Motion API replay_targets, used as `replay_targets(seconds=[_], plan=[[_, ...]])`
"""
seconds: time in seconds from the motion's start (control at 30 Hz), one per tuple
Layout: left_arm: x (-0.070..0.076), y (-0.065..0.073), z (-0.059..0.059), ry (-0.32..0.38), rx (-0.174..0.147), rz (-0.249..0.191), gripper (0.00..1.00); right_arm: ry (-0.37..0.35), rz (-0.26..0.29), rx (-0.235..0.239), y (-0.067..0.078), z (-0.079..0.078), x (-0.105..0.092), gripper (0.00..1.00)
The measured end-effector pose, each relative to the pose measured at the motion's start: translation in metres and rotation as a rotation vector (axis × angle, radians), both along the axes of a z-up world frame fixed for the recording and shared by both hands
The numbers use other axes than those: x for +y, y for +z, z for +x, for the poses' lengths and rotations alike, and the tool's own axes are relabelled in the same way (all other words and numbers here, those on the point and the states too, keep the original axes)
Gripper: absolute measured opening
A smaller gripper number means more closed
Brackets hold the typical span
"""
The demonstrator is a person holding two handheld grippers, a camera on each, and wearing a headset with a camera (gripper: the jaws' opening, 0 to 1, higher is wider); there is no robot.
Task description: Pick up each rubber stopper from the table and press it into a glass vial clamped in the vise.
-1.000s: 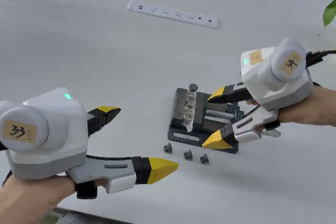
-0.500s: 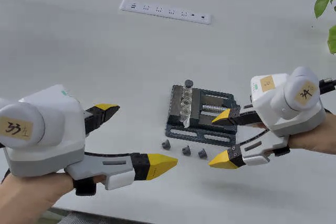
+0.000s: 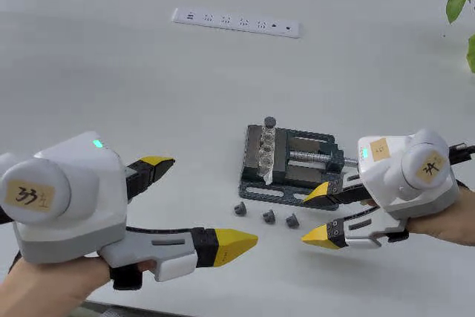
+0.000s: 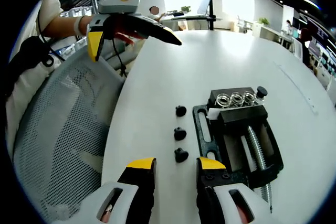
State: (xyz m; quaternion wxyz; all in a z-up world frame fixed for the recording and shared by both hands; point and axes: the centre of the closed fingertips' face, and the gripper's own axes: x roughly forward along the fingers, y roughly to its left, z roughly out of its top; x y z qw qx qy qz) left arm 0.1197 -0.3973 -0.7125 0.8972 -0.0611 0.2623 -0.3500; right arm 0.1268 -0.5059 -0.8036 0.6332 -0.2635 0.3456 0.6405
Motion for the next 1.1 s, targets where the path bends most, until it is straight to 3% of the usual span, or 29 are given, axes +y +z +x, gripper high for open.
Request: replay_targets(seconds=[0.33,0.53,1.1], plan=[[-0.006,0.001,-0.001,-0.005,0.000,-0.007,0.95,0.043,-0.025,-0.018,-0.014,0.001,0.006,0.20],[-0.005,-0.002,-0.003,-0.006,0.005,-0.007,0.95,0.044,-0.026,-0.036,-0.016,0.008,0.009,0.17],[-0.007,-0.002,-0.004,-0.005,0.008,-0.013,0.95,0.052,-0.029,-0.052,-0.022,0.007,0.011,0.08]])
